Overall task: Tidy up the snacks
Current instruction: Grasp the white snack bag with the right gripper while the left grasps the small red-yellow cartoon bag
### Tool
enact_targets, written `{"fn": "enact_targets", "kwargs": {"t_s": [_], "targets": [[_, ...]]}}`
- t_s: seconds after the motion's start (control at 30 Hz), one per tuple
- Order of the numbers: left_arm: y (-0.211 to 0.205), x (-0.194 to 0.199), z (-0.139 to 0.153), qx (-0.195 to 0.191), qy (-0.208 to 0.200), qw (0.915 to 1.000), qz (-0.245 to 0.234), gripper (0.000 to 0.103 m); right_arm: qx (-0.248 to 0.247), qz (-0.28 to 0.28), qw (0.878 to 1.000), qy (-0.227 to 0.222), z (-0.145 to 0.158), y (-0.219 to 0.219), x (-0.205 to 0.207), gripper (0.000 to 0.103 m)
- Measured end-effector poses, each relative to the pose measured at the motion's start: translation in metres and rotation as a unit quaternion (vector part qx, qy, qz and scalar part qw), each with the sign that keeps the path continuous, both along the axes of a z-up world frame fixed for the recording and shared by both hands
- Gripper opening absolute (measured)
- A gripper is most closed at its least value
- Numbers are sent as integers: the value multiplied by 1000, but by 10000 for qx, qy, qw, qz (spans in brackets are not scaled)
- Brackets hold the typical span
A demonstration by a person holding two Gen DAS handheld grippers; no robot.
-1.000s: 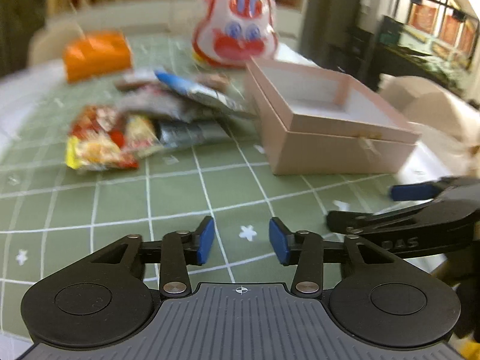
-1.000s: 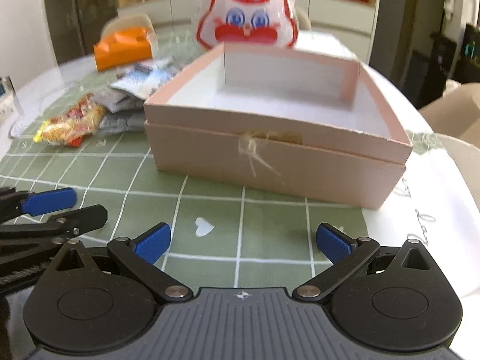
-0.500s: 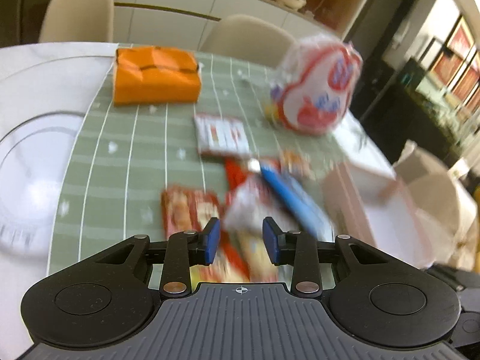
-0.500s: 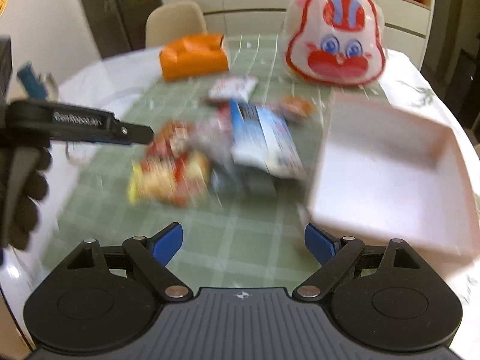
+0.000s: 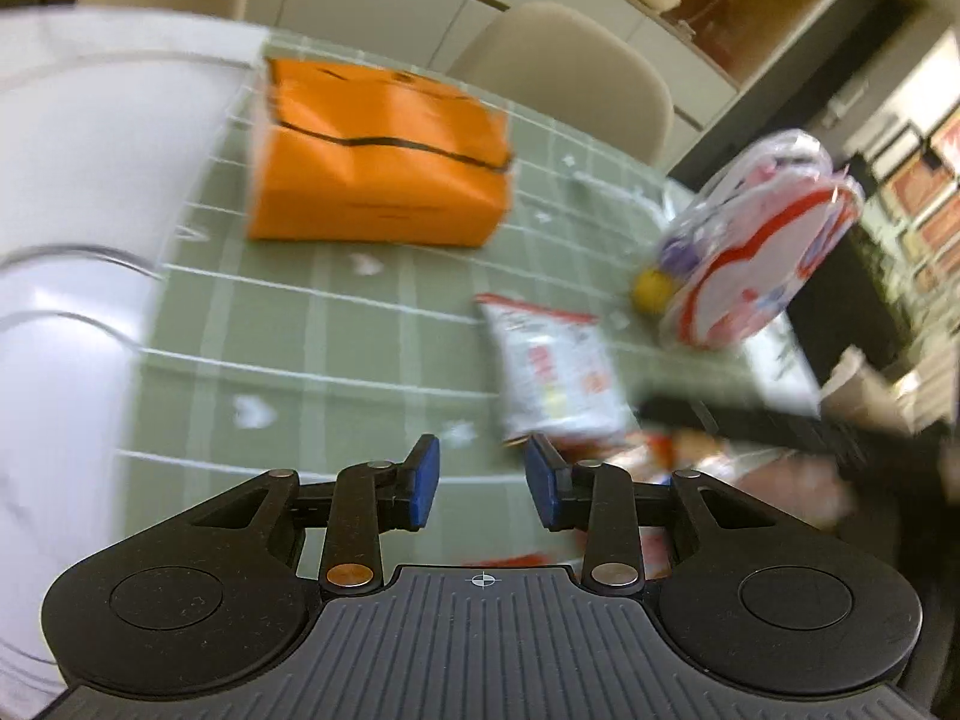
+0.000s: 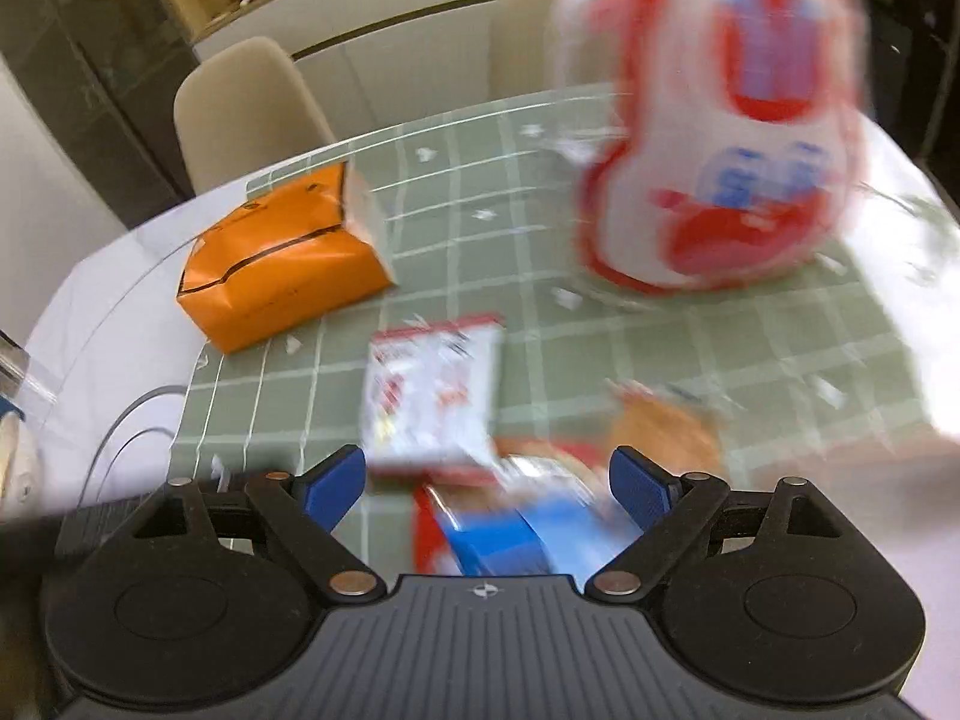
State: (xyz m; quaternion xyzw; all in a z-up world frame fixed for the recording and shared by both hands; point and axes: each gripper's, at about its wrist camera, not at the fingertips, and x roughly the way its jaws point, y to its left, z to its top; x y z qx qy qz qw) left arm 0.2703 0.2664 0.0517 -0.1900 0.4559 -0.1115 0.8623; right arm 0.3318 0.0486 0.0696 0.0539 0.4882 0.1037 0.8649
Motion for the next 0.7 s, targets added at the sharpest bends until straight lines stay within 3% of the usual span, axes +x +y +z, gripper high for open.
{"fn": "enact_targets", "kwargs": {"t_s": [0.07, 0.17, 0.23, 0.3, 0.43, 0.57, 0.7], "targets": [[13, -8, -3, 24, -52, 10000, -65, 37, -264, 105, 9996, 78, -20, 28, 19, 89], [30, -15, -14, -301, 67, 9992, -262, 37, -503, 103, 9981, 328, -47, 50, 37, 87], [34, -18, -20, -385, 153, 9987, -296, 37, -572, 123, 9980, 238, -46, 56, 33, 72], [34, -21, -24, -484, 238, 9981, -293, 37, -273, 331, 9988, 229, -32, 52, 21, 73], [26, -41, -21, -666, 206, 9969, -362, 37, 51, 674, 9977, -28, 10, 30, -37, 73], [-1, -66, -17, -817, 282, 9930, -799, 37, 222, 944, 9953, -47, 29, -1, -104, 73], [-44, -93, -20, -295, 366, 9914, -1225, 39, 149, 929, 9956, -25, 26, -34, -165, 73]]}}
